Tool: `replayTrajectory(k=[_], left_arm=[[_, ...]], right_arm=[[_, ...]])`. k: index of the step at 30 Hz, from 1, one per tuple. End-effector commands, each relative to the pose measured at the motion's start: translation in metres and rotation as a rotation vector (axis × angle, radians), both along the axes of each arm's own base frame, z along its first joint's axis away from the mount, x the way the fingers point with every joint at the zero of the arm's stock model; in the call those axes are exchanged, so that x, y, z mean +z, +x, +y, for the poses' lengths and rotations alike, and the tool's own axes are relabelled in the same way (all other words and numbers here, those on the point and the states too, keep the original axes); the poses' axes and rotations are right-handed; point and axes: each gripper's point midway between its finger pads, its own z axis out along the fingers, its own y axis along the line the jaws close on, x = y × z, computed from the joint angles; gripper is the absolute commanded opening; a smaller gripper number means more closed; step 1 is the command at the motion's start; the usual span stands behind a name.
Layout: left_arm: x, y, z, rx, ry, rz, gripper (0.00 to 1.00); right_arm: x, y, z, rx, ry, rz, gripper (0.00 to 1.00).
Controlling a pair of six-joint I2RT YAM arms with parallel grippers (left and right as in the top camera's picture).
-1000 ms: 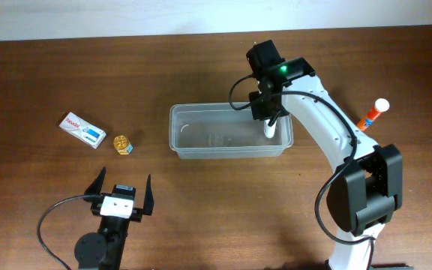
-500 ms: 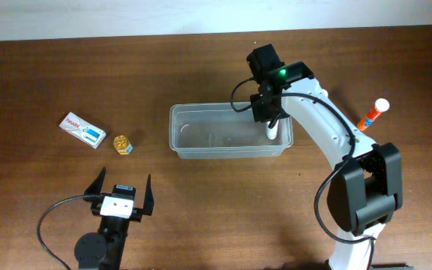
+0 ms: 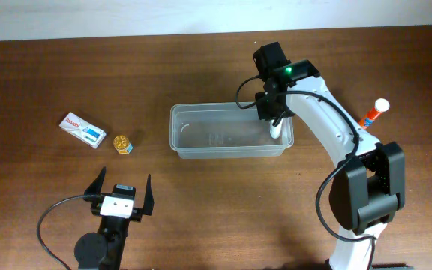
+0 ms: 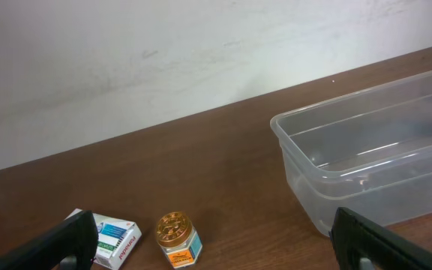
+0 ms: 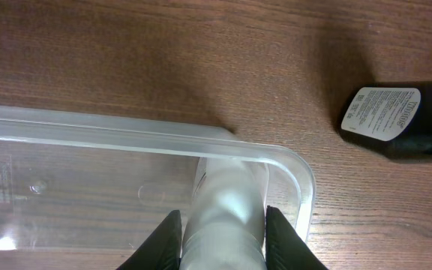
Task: Pack container
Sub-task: 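Lower the lotion bottle into the container's right end and release, then move the right gripper over the small dark bottle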
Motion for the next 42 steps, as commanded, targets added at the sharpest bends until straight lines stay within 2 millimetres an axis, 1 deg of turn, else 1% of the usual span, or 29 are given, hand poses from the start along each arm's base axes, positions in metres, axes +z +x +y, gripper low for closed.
replayTrajectory(k=[1,2,4,7,15,16,18,20,24,25,29,30,32,35,37,42], left_arm=[[0.000,0.000,0.002,0.010,0.012,-0.003,0.99],[0.000,0.000,0.002,0.010,0.012,-0.003,0.99],[0.000,0.000,0.002,0.010,0.012,-0.003,0.99],[0.000,0.000,0.002,0.010,0.012,-0.003,0.99],[0.000,0.000,0.002,0.010,0.012,-0.003,0.99],[0.000,0.000,0.002,0.010,0.012,-0.003,0.99],[0.000,0.000,0.002,0.010,0.012,-0.003,0.99],[0.000,0.000,0.002,0.010,0.012,-0.003,0.99],[0.000,0.000,0.002,0.010,0.012,-0.003,0.99],[0.000,0.000,0.002,0.010,0.012,-0.003,0.99],[0.000,0.000,0.002,0.009,0.012,-0.003,0.99],[0.000,0.000,0.002,0.009,0.012,-0.003,0.99],[0.000,0.000,0.002,0.010,0.012,-0.003,1.00],[0.000,0.000,0.002,0.010,0.012,-0.003,0.99],[0.000,0.000,0.002,0.010,0.012,-0.003,0.99],[0.000,0.000,0.002,0.009,0.012,-0.003,0.99]], right_arm=[[-0.001,0.001,-0.005,-0.004,-0.020,-0.005,0.27],[-0.001,0.001,-0.005,-0.004,-0.020,-0.005,0.28],[-0.001,0.001,-0.005,-0.004,-0.020,-0.005,0.40],[-0.002,0.001,-0.005,-0.004,-0.021,-0.003,0.46],[0.000,0.000,-0.005,-0.004,-0.022,0.001,0.47],[0.002,0.000,-0.005,-0.004,-0.022,-0.001,0.50],[0.009,0.001,-0.005,-0.004,-0.019,-0.007,0.53],[0.019,0.002,-0.004,-0.004,-0.016,-0.017,0.55],[0.049,0.006,-0.003,-0.005,-0.004,-0.052,0.58],[0.058,0.007,-0.003,-0.005,0.000,-0.065,0.59],[0.094,0.009,0.000,-0.005,0.030,-0.114,0.68],[0.107,0.010,0.000,-0.008,0.040,-0.133,0.68],[0.121,0.012,-0.004,-0.041,0.055,-0.156,0.69],[0.130,0.017,-0.018,-0.104,0.072,-0.178,0.69],[0.130,0.019,-0.034,-0.162,0.084,-0.177,0.69],[0.110,0.024,-0.072,-0.259,0.178,-0.101,0.69]])
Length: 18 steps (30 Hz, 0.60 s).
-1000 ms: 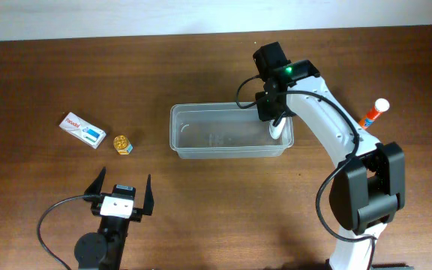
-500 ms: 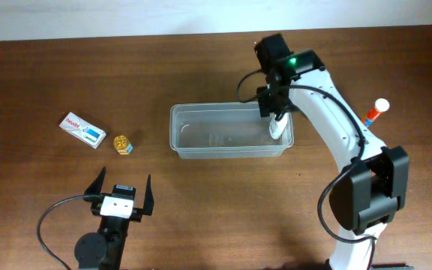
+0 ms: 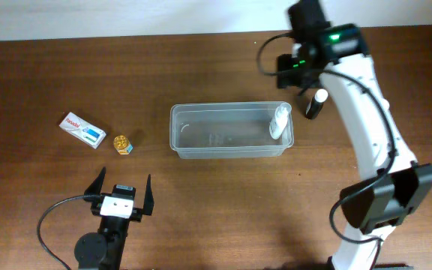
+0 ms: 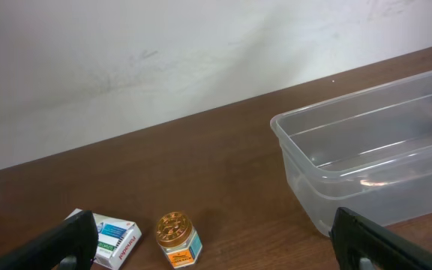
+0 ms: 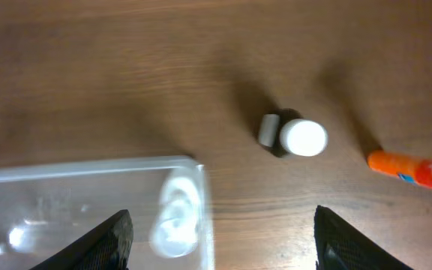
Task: Pack container
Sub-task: 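Move the right gripper over the small dark bottle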
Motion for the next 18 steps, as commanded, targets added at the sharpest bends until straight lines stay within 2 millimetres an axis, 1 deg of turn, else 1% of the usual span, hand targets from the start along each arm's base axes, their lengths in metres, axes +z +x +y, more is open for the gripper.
replayTrajectory(k=[1,4,8,10,18], left_arm=[[0.000,0.000,0.002,0.009,0.012,-0.003,1.00],[0.000,0.000,0.002,0.009,0.012,-0.003,0.99],[0.000,0.000,0.002,0.010,0.012,-0.003,1.00],[0.000,0.000,0.002,0.010,0.012,-0.003,0.99],[0.000,0.000,0.002,0.010,0.012,-0.003,0.99]], right_arm=[[-0.010,0.004,-0.029,-0.086,0.103,0.040,0.69],[-0.022,0.006,-0.048,-0.116,0.146,0.074,0.69],[-0.036,0.009,-0.065,-0.121,0.142,0.103,0.69],[-0.042,0.010,-0.068,-0.117,0.135,0.118,0.69],[-0.072,0.018,-0.068,-0.111,0.130,0.166,0.69]])
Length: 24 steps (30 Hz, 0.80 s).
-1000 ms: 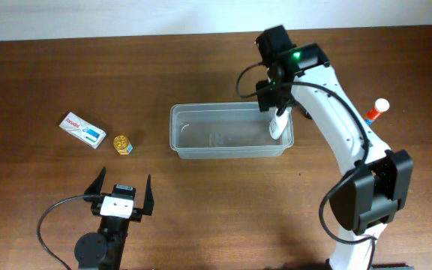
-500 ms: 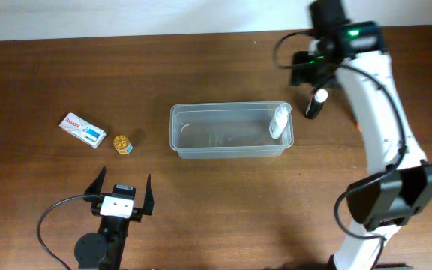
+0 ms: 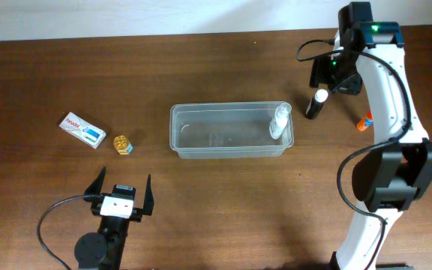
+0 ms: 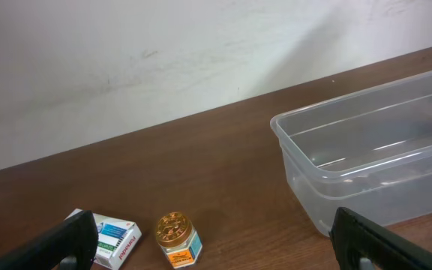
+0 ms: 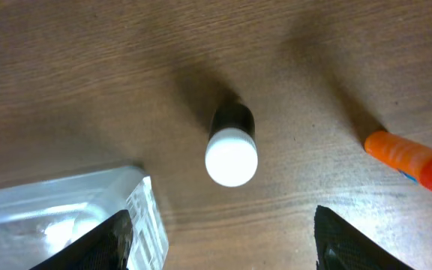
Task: Pack container
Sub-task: 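Move the right gripper over the small dark bottle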
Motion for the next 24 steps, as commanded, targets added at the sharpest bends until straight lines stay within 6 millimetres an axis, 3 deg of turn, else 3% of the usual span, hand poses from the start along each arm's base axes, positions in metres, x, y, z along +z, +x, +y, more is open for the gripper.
replayTrajectory(k=[1,13,24], left_arm=[[0.000,0.000,0.002,0.010,0.012,-0.003,0.99],[0.000,0.000,0.002,0.010,0.012,-0.003,0.99],[0.000,0.000,0.002,0.010,0.012,-0.003,0.99]], right_arm=[[-0.012,0.006,0.003,0.015,0.015,0.013,0.69],[-0.062,0.011,0.004,0.017,0.015,0.110,0.68],[-0.079,0.015,0.000,0.014,-0.009,0.124,0.61]])
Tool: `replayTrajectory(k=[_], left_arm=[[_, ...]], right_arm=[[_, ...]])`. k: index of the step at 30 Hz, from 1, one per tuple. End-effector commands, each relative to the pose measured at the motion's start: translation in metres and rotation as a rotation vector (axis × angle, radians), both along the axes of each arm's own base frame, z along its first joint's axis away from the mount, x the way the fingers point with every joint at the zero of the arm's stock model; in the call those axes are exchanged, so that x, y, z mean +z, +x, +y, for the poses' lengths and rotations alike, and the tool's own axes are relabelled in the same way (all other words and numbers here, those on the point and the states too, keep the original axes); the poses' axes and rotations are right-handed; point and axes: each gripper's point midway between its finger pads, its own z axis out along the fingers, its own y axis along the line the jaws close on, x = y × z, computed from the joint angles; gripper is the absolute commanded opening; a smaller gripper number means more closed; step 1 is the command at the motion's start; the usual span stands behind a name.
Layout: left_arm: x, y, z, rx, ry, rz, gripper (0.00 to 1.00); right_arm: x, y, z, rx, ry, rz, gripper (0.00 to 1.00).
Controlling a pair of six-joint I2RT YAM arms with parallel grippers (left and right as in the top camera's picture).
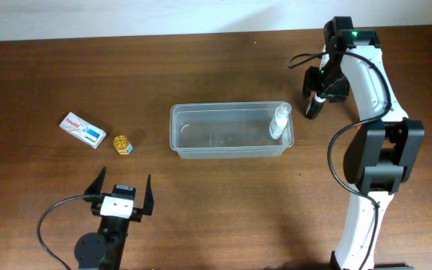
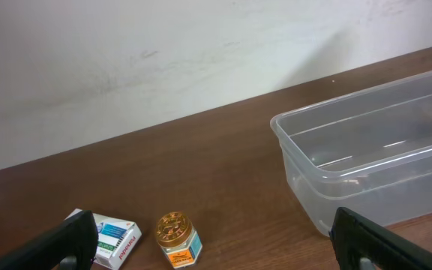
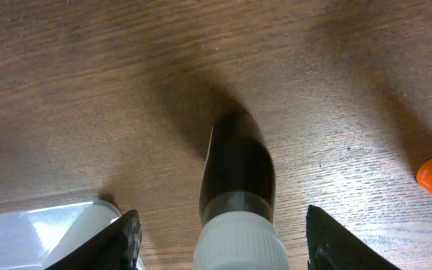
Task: Pack container
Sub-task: 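Move the right gripper over the small dark bottle, then lower the right gripper and grasp the dark bottle's cap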
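The clear plastic container point(image 1: 231, 131) stands mid-table with a white bottle point(image 1: 278, 122) leaning in its right end. Just right of it stands a dark bottle with a white cap point(image 1: 313, 106), seen large from above in the right wrist view as the dark bottle point(image 3: 237, 176). My right gripper point(image 3: 227, 244) is open and low over it, one finger on each side and neither touching. My left gripper point(image 1: 121, 193) is open with nothing in it near the front left edge. Its wrist view shows the container point(image 2: 373, 161), a gold-lidded jar point(image 2: 176, 238) and a white box point(image 2: 109, 238).
The white box point(image 1: 81, 129) and the gold-lidded jar point(image 1: 123, 144) lie on the left of the table. An orange glue stick lies right of the dark bottle, mostly under my right arm in the overhead view. A pale wall runs behind the table.
My right gripper, still open, has come down from well above the dark bottle to straddle it, so the bottle now fills the wrist view. The left arm has not moved.
My right gripper was shut on the white bottle in the container's right end. Then it was open above the table beyond the container, the bottle left inside. Then it was over the dark bottle, and now it is low around that bottle.
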Motion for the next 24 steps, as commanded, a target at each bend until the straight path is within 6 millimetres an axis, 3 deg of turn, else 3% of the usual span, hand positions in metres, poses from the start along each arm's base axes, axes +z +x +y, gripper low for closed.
replayTrajectory(k=[1,20,24], left_arm=[[0.000,0.000,0.002,0.010,0.012,-0.003,0.99],[0.000,0.000,0.002,0.010,0.012,-0.003,0.99],[0.000,0.000,0.002,0.009,0.012,-0.003,0.99]], right_arm=[[-0.009,0.002,-0.001,0.007,-0.018,0.010,0.61],[-0.037,-0.003,-0.005,0.005,-0.041,0.071,0.53],[-0.039,-0.003,-0.005,0.005,-0.041,0.073,0.47]])
